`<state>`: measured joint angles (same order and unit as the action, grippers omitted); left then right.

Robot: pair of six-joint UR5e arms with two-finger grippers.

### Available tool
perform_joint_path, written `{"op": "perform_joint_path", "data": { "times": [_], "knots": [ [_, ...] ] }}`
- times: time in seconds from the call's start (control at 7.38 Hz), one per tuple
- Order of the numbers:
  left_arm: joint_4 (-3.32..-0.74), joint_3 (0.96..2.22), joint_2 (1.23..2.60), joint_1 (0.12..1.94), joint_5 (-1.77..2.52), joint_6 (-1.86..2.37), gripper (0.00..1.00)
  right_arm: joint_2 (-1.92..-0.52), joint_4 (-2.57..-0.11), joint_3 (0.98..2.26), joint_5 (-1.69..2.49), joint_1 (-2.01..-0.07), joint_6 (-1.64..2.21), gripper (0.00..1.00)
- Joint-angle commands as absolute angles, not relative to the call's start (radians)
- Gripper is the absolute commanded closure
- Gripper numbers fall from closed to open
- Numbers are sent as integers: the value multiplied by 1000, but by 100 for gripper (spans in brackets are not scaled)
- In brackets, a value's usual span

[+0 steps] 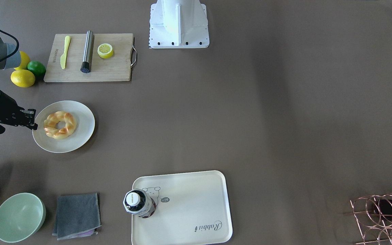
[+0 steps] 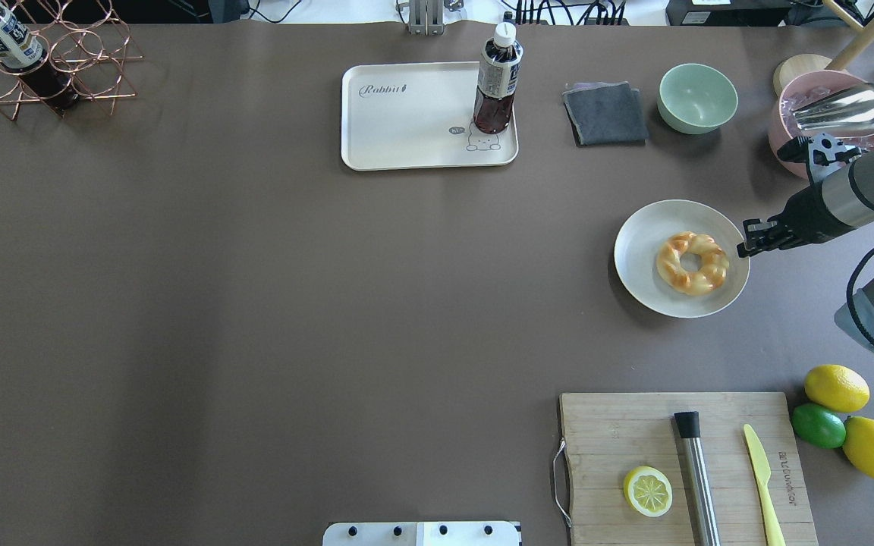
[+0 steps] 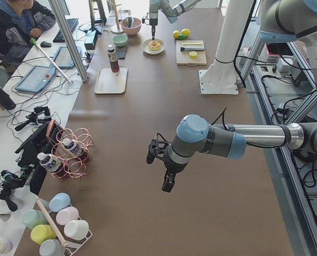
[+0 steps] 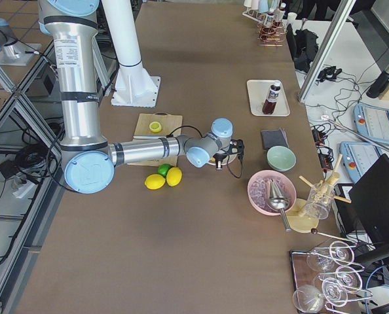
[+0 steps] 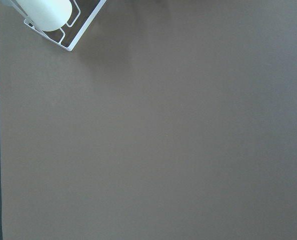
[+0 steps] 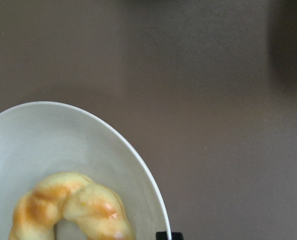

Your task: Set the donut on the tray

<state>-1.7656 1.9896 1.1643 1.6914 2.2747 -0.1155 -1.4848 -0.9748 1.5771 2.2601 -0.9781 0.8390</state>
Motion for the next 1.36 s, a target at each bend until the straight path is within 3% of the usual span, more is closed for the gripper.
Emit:
{"op": "perform_joint_path", "data": {
  "times": [0.0, 0.27, 0.54, 0.81, 1.22],
  "knots": [
    [-1766, 1991, 1164, 1690, 2356, -86, 3, -1430, -988, 1620, 2400, -1040, 844, 100],
    [-1766, 1967, 1210, 1651, 2458, 1, 3, -1344, -1102, 1647, 2402, -1034, 847, 100],
    [-1778, 1973, 1262, 1568, 2485, 114, 3, -1306, -1285, 1789, 2387, -997, 876, 100],
    [-1781, 1997, 1369, 1429, 2555, 299, 3, -1235, -1312, 1831, 2341, -919, 1047, 100],
    [-2047, 2026, 1593, 1034, 2466, 967, 3, -1090, -1426, 1839, 2255, -822, 1163, 100]
  ]
}}
